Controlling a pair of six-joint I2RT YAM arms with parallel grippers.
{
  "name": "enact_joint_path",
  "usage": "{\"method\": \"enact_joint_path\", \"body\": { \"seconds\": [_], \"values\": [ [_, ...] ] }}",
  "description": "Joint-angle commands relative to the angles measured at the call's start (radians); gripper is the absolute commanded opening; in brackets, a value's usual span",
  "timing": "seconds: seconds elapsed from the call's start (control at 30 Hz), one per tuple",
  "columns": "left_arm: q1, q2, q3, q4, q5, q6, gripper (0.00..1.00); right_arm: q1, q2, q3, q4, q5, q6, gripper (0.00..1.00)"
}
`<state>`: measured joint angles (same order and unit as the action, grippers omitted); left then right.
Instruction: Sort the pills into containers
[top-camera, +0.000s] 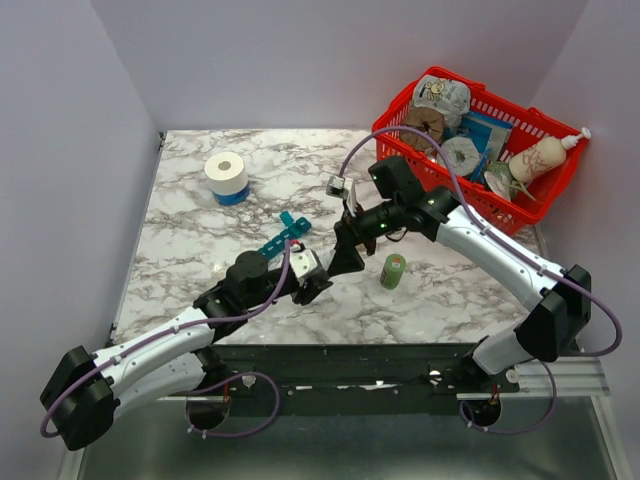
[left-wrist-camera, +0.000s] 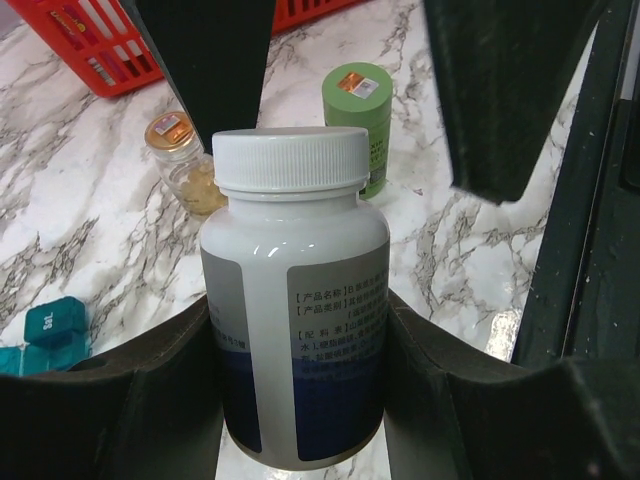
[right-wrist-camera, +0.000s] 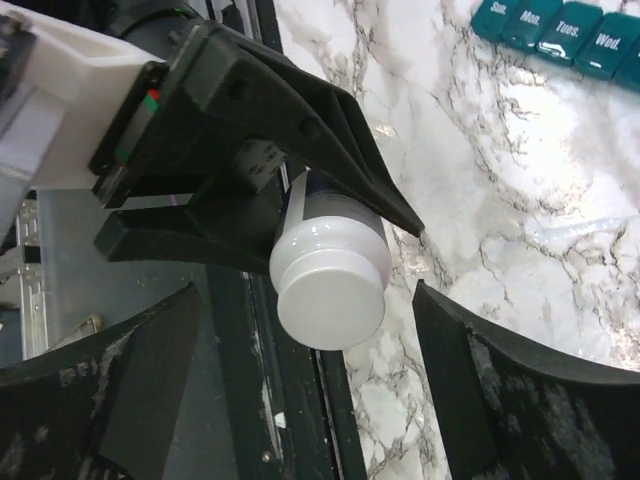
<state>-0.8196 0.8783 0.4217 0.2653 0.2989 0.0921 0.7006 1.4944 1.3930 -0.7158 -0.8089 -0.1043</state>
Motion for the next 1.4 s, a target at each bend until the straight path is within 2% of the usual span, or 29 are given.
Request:
{"method": "enact_joint_path", "body": {
  "seconds": [0.0,0.03,0.1,0.13,0.2,0.23,0.3,0.33,0.4,0.43,0.53,0.6,0.63,0.7,0.77,0.8,0.83,0.93,1.0,1.07,1.2,1.23,1.37],
  "values": [
    [0.000,0.007,0.038,0.037,-0.032,-0.011,0.00,0.005,0.036,0.003,0.024,0.013,0.090,0.88],
    [0.000,0.007,0.038,0.035,-0.032,-0.011,0.00,0.005,0.036,0.003,0.030,0.008,0.091,0.80],
    [0.000,0.008,0.040,0.034,-0.034,-0.009,0.00,0.005,0.036,0.009,0.030,0.002,0.089,0.70],
    [0.000,0.008,0.040,0.032,-0.032,-0.008,0.00,0.004,0.036,0.017,0.032,-0.001,0.078,0.54],
    [0.000,0.008,0.040,0.026,-0.024,-0.003,0.00,0.005,0.035,0.024,0.033,-0.021,0.065,0.41],
    [0.000,0.005,0.042,0.022,-0.020,0.004,0.00,0.005,0.038,0.031,0.030,-0.041,0.036,0.32],
    [0.000,0.001,0.040,0.006,-0.004,0.017,0.00,0.005,0.036,0.049,0.018,-0.129,-0.036,0.25],
    [0.000,-0.002,0.040,0.000,0.028,0.026,0.00,0.008,0.036,0.057,-0.008,-0.160,-0.173,0.21],
    [0.002,-0.010,0.038,-0.011,0.066,0.041,0.00,0.013,0.015,0.051,-0.051,-0.226,-0.379,0.21],
    [0.004,-0.015,0.038,-0.012,0.097,0.044,0.00,0.017,0.000,0.028,-0.053,-0.230,-0.584,0.21],
    [0.005,-0.027,0.038,-0.023,0.127,0.044,0.00,0.022,-0.037,-0.051,-0.057,-0.227,-0.910,0.22],
    [0.007,-0.027,0.034,-0.026,0.146,0.038,0.00,0.022,0.010,-0.013,-0.114,-0.204,-1.006,0.22],
    [0.007,-0.025,0.032,-0.026,0.147,0.040,0.00,0.022,0.007,-0.018,-0.079,-0.200,-1.005,0.22],
    [0.008,-0.021,0.031,-0.028,0.148,0.038,0.00,0.022,0.007,-0.016,-0.060,-0.203,-0.974,0.25],
    [0.008,-0.019,0.031,-0.026,0.144,0.037,0.00,0.022,0.018,0.006,-0.062,-0.217,-0.890,0.34],
    [0.010,-0.021,0.031,-0.024,0.140,0.038,0.00,0.022,0.017,0.011,-0.065,-0.222,-0.861,0.41],
    [0.010,-0.021,0.029,-0.023,0.137,0.038,0.00,0.022,0.015,0.014,-0.076,-0.220,-0.803,0.65],
    [0.011,-0.027,0.029,-0.028,0.131,0.037,0.00,0.022,0.020,0.046,-0.126,-0.201,-0.692,0.92],
    [0.011,-0.029,0.029,-0.029,0.125,0.035,0.00,0.022,0.027,0.086,-0.161,-0.188,-0.637,0.96],
    [0.011,-0.030,0.031,-0.028,0.112,0.028,0.00,0.022,0.030,0.096,-0.160,-0.156,-0.499,1.00],
    [0.011,-0.029,0.038,-0.017,0.071,0.009,0.00,0.022,0.015,0.083,-0.117,-0.110,-0.281,1.00],
    [0.011,-0.029,0.038,-0.012,0.059,0.003,0.00,0.022,0.017,0.080,-0.094,-0.058,-0.184,1.00],
    [0.011,-0.030,0.038,0.015,0.029,-0.012,0.00,0.022,0.030,0.093,-0.099,0.046,-0.077,1.00]
  ]
}}
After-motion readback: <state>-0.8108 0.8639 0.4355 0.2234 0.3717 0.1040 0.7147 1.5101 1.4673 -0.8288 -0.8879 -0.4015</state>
